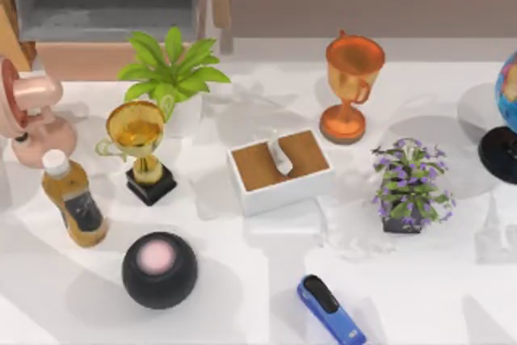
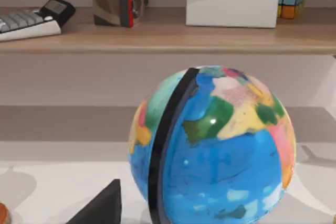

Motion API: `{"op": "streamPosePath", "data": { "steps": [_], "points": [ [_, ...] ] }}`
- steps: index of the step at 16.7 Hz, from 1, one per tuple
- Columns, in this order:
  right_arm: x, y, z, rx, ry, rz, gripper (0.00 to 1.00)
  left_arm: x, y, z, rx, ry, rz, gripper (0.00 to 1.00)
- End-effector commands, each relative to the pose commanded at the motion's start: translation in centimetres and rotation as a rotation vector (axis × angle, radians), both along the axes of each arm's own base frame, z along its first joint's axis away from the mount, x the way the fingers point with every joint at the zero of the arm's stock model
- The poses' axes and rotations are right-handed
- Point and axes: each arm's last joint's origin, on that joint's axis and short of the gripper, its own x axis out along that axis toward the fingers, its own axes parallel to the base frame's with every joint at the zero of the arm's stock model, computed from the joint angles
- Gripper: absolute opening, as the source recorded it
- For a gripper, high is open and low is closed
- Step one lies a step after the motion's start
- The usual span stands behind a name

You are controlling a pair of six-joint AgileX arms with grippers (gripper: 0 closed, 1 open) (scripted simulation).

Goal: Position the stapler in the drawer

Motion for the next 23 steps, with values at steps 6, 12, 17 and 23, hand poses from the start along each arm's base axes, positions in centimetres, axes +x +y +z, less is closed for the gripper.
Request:
{"op": "streamPosePath", "data": {
  "steps": [6, 12, 17, 23],
  "points": [
    [0.0, 0.0, 0.0, 0.000, 0.000, 0.000, 1.00, -4.6, -0.2, -0.5, -0.010, 0.015, -0.008, 0.00],
    [0.0, 0.0, 0.0, 0.000, 0.000, 0.000, 1.00, -5.0, -0.1, -0.4, -0.005, 0.012, -0.003, 0.00],
    [0.0, 0.0, 0.0, 0.000, 0.000, 0.000, 1.00, -9.2, -0.1, -0.7, -0.015, 0.025, -0.005, 0.00],
    [0.0, 0.0, 0.0, 0.000, 0.000, 0.000, 1.00, -10.7, -0.2, -0.7, -0.012, 0.022, -0.009, 0.00]
  ]
}}
